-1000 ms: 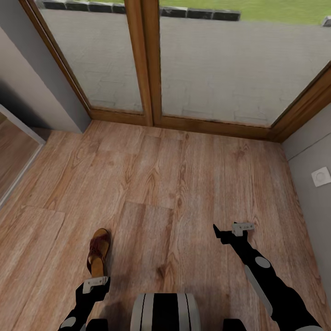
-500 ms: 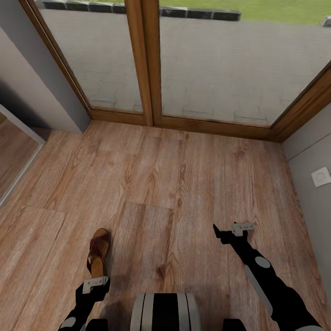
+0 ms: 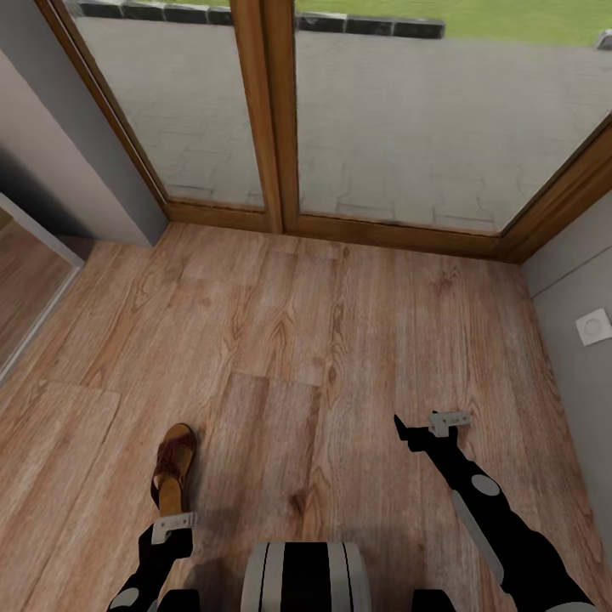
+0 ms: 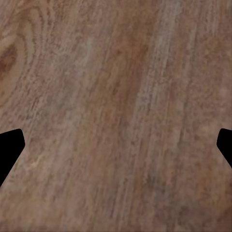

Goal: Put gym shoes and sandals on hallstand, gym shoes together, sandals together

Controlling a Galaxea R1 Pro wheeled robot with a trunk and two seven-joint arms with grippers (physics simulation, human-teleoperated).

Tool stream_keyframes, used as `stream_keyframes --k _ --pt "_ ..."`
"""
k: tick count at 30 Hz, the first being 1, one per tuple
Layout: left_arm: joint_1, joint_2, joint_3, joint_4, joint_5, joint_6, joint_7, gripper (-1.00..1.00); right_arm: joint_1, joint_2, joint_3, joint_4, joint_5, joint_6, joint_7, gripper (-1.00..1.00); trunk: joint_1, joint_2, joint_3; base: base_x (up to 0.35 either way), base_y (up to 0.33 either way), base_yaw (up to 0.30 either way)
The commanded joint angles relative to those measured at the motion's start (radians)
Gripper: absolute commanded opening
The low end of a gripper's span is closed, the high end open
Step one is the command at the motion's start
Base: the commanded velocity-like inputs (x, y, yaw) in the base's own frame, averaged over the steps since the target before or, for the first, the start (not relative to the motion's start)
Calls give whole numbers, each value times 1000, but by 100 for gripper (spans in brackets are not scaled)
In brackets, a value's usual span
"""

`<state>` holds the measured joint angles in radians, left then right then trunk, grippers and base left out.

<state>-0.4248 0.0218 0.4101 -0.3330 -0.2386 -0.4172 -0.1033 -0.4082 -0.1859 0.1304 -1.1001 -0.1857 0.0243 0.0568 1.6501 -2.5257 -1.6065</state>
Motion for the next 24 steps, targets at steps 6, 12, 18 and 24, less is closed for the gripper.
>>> stream_keyframes --k 6,12,18,24 --pt "1 0 8 -1 -12 -3 -6 -100 0 2 3 5 -10 2 2 100 0 0 0 0 0 0" --pt "2 0 6 -1 -12 -3 -6 -100 0 2 3 5 -9 2 2 100 0 0 0 0 0 0" --pt "3 -2 1 -1 -13 -3 -8 -100 0 2 4 11 -9 1 2 100 -2 1 11 0 0 0" --pt "3 -2 -4 -2 -13 -3 -9 -100 1 2 5 22 -7 0 3 100 -4 2 34 0 0 0"
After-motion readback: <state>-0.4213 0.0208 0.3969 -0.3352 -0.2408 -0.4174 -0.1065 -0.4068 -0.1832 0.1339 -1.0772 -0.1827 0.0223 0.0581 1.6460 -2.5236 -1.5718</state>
